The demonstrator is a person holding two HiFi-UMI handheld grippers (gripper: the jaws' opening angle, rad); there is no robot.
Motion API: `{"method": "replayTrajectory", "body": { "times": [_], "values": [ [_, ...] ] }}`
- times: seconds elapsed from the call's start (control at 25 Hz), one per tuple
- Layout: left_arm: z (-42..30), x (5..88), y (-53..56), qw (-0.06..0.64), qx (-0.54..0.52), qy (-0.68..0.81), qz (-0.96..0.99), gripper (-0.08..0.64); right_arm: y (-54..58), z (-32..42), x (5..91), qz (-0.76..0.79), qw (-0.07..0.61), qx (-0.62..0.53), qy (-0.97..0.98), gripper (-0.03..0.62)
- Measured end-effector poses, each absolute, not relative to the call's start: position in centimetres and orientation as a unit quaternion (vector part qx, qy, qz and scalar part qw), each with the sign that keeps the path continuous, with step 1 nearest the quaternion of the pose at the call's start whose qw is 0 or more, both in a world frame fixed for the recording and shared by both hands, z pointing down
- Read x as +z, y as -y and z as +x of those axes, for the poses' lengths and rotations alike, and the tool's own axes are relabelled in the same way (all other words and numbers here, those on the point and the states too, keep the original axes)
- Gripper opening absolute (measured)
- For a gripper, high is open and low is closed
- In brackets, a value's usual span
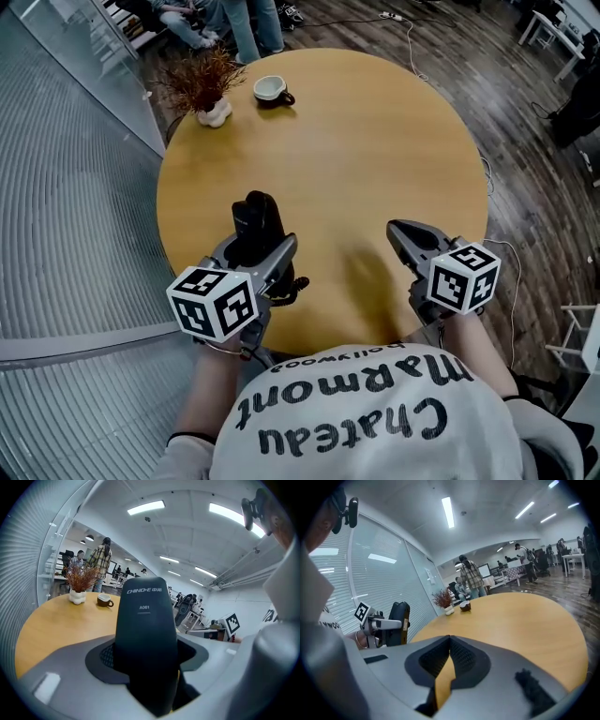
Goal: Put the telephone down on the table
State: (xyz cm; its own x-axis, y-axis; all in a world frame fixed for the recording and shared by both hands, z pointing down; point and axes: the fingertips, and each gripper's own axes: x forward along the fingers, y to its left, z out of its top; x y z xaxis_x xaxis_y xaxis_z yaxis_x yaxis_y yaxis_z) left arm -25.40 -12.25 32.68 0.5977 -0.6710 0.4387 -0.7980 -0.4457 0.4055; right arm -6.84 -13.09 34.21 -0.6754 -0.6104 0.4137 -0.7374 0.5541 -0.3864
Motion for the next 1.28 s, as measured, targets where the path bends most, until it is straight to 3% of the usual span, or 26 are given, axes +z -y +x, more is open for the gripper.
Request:
{"method": "replayTrajectory", "body": {
  "times": [0.6, 1.28],
  "values": [
    [-26.5, 36.9, 19.7, 0.319, 0.129, 0.467, 0.814, 0.282, 17.4, -12.3, 39.0, 0.287, 0.125, 0.307, 0.899, 0.015],
    [-24.8, 42.0, 27.9, 0.302, 0.2, 0.484, 0.797, 0.284, 22.5, -10.3, 43.0, 0.289, 0.077, 0.328, 0.896, 0.015]
  ]
}}
